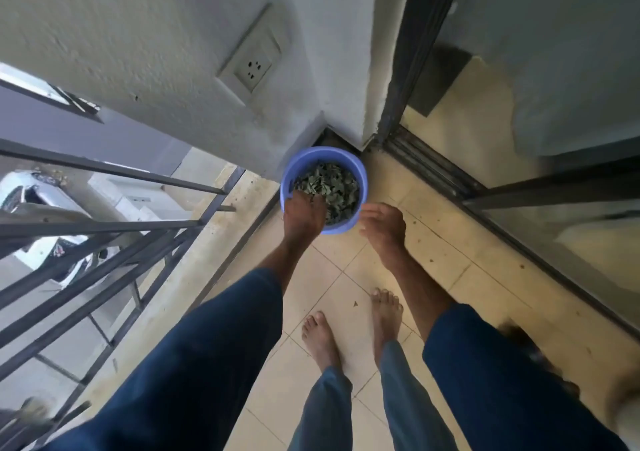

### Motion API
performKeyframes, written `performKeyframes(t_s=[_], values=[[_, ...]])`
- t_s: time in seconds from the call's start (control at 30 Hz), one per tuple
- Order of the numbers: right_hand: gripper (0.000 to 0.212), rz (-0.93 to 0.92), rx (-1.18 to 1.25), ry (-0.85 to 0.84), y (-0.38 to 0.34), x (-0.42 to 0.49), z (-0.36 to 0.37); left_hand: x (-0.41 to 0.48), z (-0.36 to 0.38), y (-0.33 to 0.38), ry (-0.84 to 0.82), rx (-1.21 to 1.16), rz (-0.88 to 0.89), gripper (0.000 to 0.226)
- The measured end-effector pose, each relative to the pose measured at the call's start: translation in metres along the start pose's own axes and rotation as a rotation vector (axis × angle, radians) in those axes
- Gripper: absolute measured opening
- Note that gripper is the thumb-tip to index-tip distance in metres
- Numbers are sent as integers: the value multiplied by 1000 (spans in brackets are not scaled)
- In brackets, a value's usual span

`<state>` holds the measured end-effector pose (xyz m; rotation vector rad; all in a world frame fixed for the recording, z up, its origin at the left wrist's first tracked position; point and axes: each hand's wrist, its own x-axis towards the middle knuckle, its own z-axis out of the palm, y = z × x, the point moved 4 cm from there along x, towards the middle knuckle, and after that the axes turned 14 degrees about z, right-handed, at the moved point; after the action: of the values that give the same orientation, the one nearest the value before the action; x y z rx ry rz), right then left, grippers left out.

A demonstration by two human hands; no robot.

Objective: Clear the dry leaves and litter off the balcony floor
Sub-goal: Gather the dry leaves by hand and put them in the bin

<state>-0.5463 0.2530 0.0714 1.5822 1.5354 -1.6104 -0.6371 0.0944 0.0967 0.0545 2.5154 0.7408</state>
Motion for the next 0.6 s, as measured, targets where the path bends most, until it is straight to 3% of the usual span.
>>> performKeyframes(t_s=[0.1,0.23,0.33,0.6], values=[[26,46,95,3,19,-34,-26,-46,-5,21,63,47,233,34],[29,109,209,55,53,-78,-60,-98,8,33,51,101,383,33],[28,146,297,106,78,-112,-84,-132,10,49,-81,88,397,23],[18,272,495,145,150,-197,-127,-221,4,72,-401,144,332,27]])
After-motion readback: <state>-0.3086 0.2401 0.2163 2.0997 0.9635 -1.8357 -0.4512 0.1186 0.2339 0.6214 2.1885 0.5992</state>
